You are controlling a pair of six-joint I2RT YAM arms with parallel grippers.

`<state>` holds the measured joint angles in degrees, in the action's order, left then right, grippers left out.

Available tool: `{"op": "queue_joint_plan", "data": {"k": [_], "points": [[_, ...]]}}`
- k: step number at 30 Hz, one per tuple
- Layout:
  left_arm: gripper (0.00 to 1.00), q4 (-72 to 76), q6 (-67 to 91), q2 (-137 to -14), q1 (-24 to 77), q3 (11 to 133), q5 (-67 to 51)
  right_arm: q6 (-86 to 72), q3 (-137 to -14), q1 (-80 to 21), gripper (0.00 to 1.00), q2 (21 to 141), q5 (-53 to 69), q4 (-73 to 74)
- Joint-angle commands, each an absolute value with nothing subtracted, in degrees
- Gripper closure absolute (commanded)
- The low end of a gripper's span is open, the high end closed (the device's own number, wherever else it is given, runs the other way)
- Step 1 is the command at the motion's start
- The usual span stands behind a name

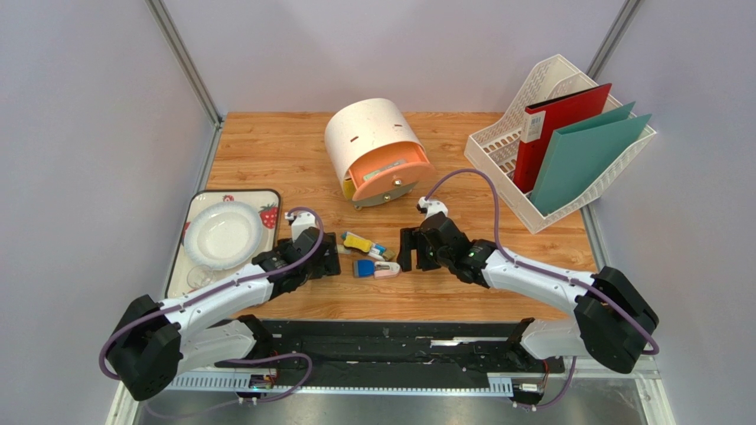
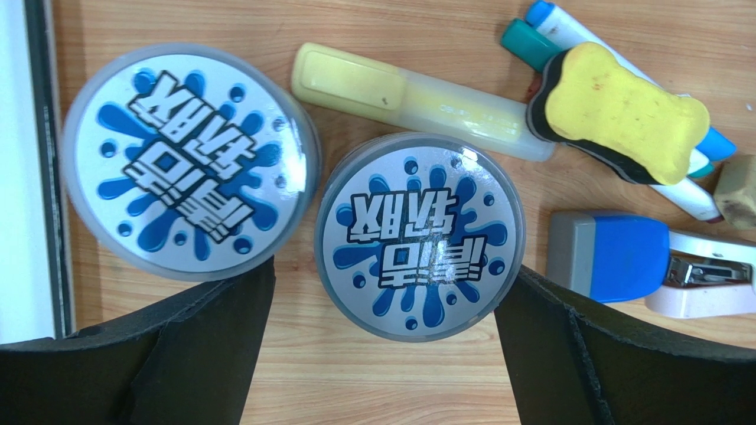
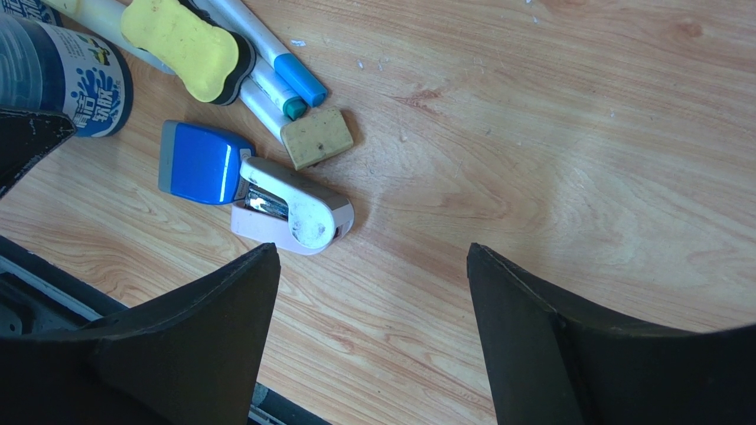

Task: Organize the desk
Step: Move the stationery to the center of the board.

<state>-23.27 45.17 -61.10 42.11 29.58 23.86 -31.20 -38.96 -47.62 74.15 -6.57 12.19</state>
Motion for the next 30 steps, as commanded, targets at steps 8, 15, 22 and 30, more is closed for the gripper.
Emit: {"op": "queue_joint_plan", "data": {"k": [8, 15, 22, 30], "points": [[0.01, -29.2, 47.5, -55.6, 41.4, 30.9, 28.4, -22.5, -41.3, -53.2, 0.19, 70.3, -7.3, 9.6], [0.01, -29.4, 45.6, -51.2, 41.5, 30.8, 27.3, -11.4, -45.8, -58.4, 0.24, 72.8, -4.9, 10.0], [0.01, -28.7, 42.5, -41.5, 41.5, 29.7, 21.7, -2.7, -53.9, -61.7, 0.32, 80.5, -1.1, 13.7], [0.01, -38.6, 41.6, -27.0, 41.4, 32.7, 24.0, 1.4, -61.0, -62.9, 0.37, 88.7, 1.4, 14.4]]}}
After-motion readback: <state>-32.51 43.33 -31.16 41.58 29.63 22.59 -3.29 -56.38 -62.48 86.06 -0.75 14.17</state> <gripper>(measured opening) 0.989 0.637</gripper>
